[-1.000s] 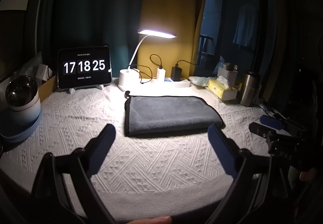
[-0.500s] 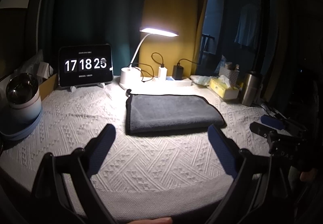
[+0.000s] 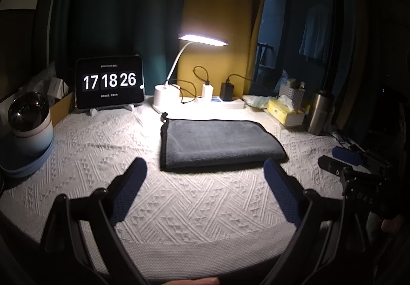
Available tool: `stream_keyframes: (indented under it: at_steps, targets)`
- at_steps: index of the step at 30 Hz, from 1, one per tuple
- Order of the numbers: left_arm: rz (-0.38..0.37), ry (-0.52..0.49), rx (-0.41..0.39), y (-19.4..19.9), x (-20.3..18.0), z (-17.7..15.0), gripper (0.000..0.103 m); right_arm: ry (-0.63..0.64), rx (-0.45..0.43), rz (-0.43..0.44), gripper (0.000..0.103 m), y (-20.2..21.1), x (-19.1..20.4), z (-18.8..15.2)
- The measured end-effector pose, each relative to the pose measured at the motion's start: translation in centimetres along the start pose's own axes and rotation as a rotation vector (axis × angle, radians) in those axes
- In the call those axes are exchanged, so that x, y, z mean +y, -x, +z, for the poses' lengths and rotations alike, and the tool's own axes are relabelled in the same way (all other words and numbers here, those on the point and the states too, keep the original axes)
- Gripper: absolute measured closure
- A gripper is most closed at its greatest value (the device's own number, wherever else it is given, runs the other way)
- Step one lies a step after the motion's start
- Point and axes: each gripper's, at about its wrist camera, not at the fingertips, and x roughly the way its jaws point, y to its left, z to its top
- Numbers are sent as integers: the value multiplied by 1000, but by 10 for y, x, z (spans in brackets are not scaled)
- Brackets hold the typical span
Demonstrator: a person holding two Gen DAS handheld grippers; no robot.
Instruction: Fold towel
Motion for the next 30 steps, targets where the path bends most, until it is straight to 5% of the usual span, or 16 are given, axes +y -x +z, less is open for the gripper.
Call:
stream_keyframes:
  at_steps: [30]
  targets:
    - [1,14,14,-5,2,-3,9,0,3,2,59,-3,3,-1]
